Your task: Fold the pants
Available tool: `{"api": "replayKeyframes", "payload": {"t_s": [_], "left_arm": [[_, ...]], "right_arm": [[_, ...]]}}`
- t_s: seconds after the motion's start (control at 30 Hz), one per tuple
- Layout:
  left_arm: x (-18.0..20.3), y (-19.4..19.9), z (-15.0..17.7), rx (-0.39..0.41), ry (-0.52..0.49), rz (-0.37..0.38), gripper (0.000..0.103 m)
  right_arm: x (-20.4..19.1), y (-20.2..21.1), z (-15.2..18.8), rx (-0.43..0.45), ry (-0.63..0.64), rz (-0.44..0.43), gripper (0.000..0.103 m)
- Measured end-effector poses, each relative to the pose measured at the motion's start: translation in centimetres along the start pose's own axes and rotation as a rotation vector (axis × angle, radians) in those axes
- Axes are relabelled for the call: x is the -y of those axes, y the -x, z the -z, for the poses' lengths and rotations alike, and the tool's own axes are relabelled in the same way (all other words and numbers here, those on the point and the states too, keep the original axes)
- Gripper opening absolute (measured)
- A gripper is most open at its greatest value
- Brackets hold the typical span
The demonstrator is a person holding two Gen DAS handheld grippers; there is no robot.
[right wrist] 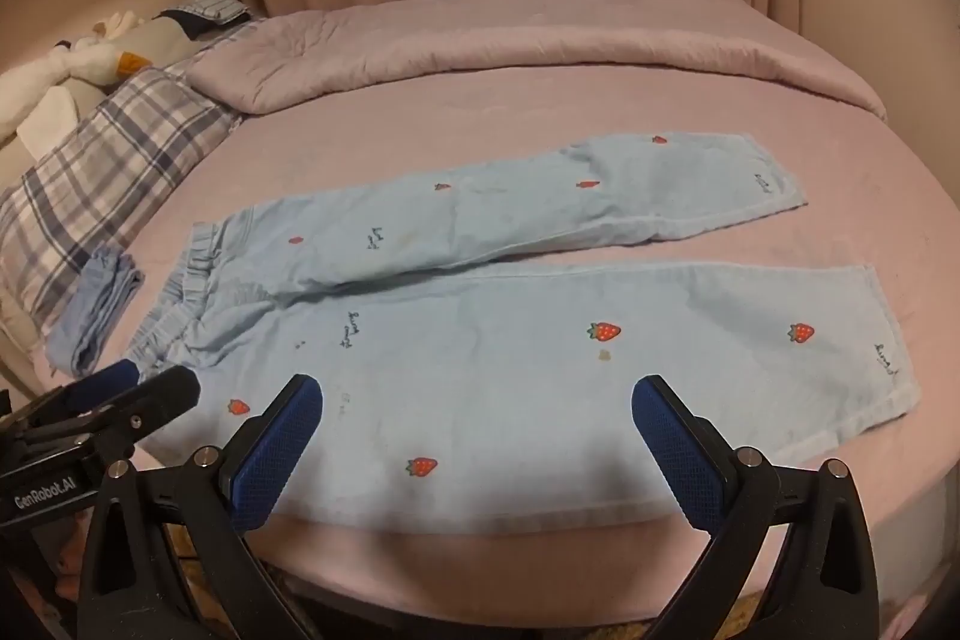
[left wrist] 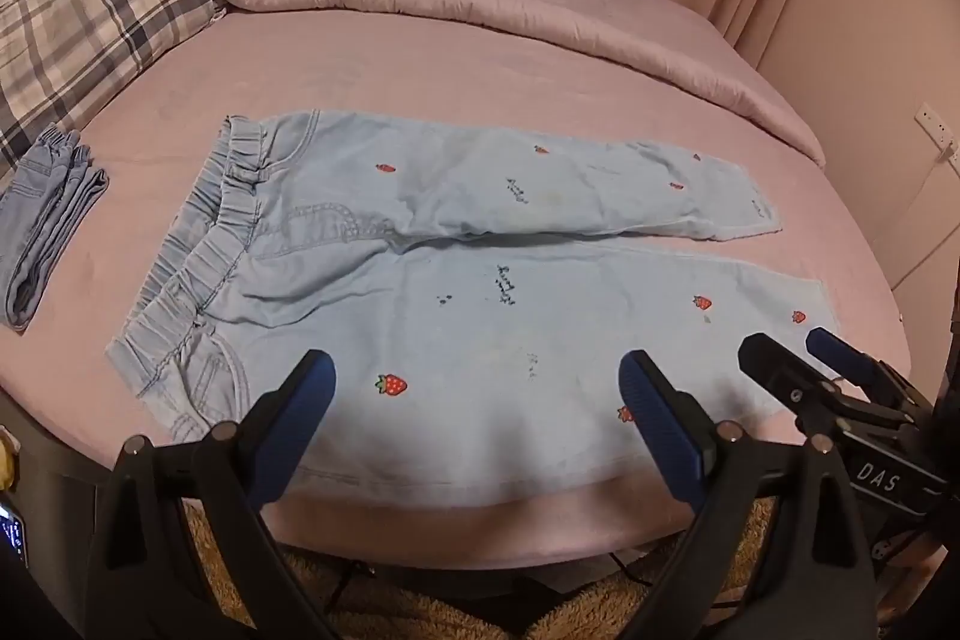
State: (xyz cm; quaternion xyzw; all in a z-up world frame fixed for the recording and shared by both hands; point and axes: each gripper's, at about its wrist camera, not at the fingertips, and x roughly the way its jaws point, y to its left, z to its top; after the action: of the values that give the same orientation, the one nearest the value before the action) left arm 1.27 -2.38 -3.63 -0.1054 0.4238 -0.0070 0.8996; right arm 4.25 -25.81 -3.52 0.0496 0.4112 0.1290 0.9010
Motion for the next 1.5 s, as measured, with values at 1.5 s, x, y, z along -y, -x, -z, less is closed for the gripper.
{"api": "replayKeyframes", "payload": {"t_s": [1.5], "left_arm": [[0.5, -0.2, 0.3, -0.019, -0.046, 0.004, 0.094]], "right_arm": [[0.3, -0.6, 0.3, -0.004, -0.027, -0.002, 0.102]]}}
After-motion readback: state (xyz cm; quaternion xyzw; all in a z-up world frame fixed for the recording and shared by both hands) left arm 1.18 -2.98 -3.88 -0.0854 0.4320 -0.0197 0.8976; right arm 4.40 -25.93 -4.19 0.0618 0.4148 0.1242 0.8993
